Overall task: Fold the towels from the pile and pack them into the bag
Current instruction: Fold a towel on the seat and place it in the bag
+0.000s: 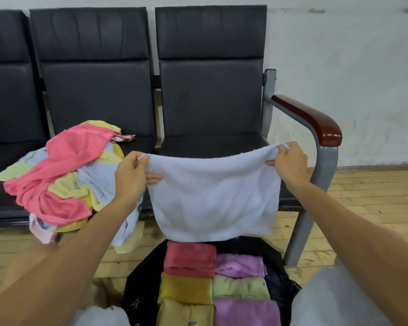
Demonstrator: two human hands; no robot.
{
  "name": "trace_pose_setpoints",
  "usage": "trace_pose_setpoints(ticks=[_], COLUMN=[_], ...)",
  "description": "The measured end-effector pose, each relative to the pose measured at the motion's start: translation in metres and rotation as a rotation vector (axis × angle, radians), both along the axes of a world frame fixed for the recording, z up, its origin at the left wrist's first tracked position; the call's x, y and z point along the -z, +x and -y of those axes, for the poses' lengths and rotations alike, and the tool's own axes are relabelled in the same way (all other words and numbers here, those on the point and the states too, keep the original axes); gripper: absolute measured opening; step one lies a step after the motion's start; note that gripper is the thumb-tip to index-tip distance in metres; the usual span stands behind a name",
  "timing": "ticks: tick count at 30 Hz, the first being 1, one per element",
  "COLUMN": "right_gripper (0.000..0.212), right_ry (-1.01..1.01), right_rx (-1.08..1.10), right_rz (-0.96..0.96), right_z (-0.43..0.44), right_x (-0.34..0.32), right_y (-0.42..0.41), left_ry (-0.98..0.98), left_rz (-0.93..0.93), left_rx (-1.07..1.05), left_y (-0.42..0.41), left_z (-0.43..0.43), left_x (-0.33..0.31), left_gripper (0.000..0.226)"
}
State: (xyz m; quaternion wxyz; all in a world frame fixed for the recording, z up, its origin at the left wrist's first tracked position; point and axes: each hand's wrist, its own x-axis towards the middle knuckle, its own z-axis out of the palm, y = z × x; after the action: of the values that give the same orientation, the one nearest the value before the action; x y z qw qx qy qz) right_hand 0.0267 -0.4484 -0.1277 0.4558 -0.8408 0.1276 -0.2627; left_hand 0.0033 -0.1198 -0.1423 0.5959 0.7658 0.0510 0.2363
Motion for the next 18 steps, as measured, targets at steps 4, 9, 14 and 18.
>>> trace_pose_setpoints(ticks=[4, 9, 14, 18], right_gripper=[0.035, 0.036, 0.032, 0.030], right_ry=[-0.041, -0.037, -0.012, 0.038], right_rx=[-0.027, -0.008, -0.032, -0.086], right_rz=[-0.041, -0.064, -0.015, 0.032], right_z=[-0.006, -0.001, -0.001, -0.008], right_x=[0.001, 0.013, 0.010, 0.010], right_y=[0.028, 0.064, 0.106, 0.142], left_ry=[0.000, -0.012, -0.009, 0.040], left_rz=[-0.039, -0.073, -0.102, -0.050], left_rx=[0.023, 0.029, -0.017, -0.002], left_y=[0.023, 0.066, 0.118, 0.155], left_z=[0.004, 0.008, 0.007, 0.011], left_x=[0.001, -0.005, 0.001, 0.009], left_gripper=[0.017, 0.013, 0.015, 0.014])
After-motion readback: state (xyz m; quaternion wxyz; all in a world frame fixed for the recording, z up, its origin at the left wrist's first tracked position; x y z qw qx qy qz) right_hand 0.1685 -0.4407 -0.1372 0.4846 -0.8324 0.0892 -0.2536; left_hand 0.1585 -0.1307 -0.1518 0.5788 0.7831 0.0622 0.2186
